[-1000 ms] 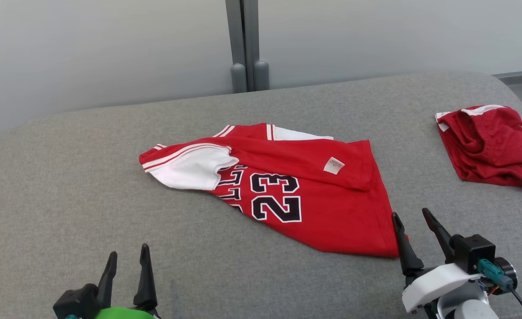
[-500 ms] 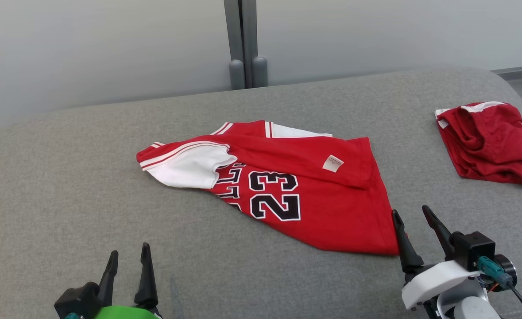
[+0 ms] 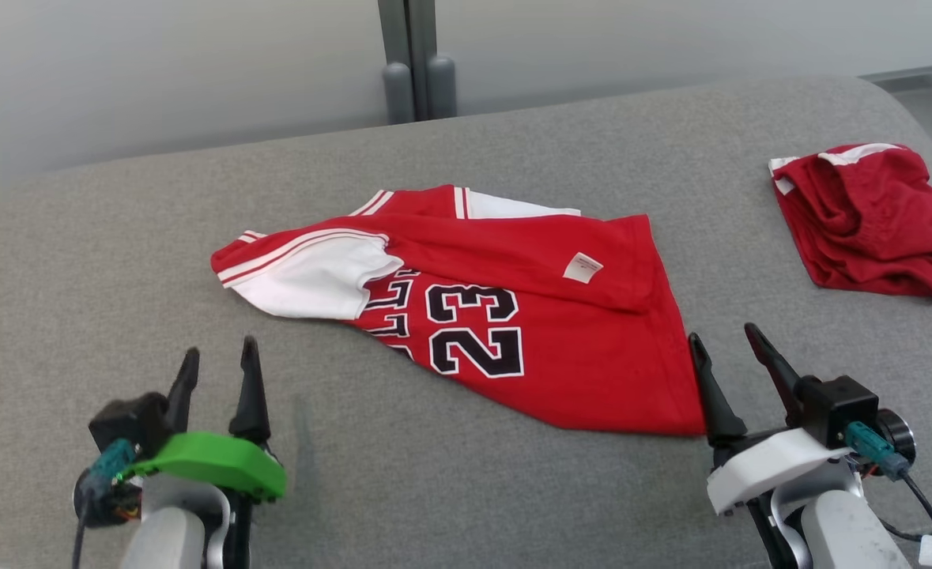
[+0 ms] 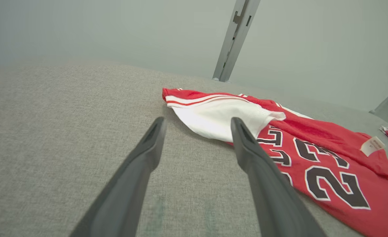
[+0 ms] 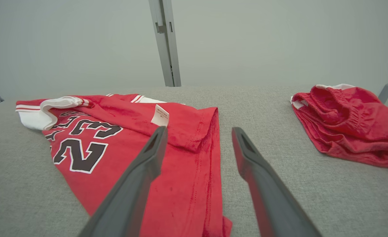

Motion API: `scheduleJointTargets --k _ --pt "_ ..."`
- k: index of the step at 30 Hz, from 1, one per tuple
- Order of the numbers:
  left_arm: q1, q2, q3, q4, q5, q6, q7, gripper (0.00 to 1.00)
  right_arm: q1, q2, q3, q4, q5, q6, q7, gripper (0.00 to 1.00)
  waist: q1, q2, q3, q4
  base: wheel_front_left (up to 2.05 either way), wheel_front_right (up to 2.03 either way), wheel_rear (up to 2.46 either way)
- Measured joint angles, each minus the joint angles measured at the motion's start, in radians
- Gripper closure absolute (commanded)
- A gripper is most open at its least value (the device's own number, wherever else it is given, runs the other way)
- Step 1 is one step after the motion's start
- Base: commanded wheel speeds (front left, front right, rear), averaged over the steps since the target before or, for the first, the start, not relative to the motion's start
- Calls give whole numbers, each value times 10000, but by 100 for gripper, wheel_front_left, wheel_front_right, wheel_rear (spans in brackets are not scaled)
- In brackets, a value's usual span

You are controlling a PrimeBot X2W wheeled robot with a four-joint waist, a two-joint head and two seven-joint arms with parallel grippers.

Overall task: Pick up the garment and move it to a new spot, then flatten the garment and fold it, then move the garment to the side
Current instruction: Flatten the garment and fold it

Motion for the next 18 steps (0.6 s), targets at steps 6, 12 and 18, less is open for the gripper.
scheduleJointTargets --k 6,12,18 --pt "-1823 362 259 1473 -353 -94 568 0 -546 0 274 -176 -73 0 0 0 0 0 632 -331 0 0 0" --pt "-3038 706 616 2947 -899 -182 846 0 -864 0 357 -280 -84 0 0 0 0 0 1375 -782 0 0 0" --pt "-3513 543 472 3661 -1547 -359 867 0 -928 -2 278 -322 -81 0 0 0 0 0 2029 -1194 0 0 0"
